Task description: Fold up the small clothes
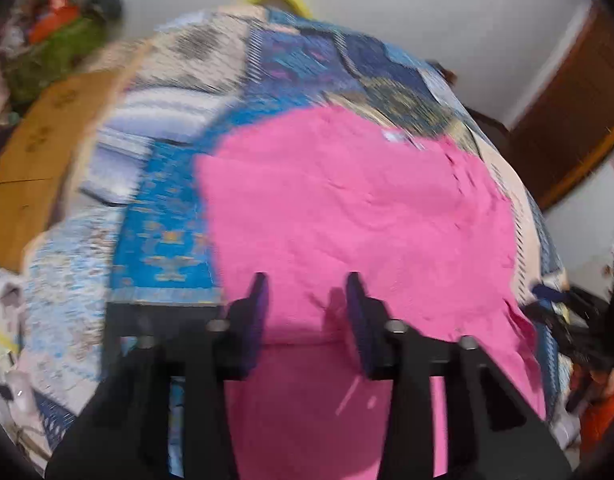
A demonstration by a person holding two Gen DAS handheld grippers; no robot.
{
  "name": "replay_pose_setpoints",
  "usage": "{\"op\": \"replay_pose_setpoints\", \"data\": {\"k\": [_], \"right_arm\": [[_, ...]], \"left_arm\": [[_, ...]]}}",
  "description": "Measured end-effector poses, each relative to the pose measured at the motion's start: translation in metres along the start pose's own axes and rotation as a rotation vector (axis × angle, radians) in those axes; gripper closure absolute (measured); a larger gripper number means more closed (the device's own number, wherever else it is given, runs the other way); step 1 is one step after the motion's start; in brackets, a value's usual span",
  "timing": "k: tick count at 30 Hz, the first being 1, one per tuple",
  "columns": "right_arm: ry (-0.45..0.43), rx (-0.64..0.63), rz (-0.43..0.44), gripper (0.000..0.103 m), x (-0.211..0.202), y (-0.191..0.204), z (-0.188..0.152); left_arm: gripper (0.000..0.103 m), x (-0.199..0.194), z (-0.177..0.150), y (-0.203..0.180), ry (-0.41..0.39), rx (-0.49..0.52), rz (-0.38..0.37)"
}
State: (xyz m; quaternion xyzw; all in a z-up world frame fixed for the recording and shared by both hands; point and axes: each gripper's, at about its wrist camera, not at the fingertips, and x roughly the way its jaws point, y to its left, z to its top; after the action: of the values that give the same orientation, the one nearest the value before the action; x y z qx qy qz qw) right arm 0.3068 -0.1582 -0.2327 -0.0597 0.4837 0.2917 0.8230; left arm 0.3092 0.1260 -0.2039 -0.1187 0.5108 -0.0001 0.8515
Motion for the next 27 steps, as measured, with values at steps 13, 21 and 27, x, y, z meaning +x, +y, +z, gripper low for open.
{"op": "replay_pose_setpoints", "data": {"k": [13, 21, 27], "right_arm": [[0.023, 0.009, 0.04, 0.06, 0.038, 0.004, 0.005], [0.024, 0.004, 0.032, 0.06, 0.017, 0.002, -0.001], [0.014, -0.02, 0.029, 0.059, -0.019, 0.002, -0.02]], "left_arm": [[0.099, 0.002, 0.01, -0.002, -0.045, 0.041, 0.038], [0.094, 0.002, -0.007, 0.004, 0.003, 0.056, 0.056], [0.065, -0.027, -0.046, 0.019, 0.0, -0.003, 0.043]]}}
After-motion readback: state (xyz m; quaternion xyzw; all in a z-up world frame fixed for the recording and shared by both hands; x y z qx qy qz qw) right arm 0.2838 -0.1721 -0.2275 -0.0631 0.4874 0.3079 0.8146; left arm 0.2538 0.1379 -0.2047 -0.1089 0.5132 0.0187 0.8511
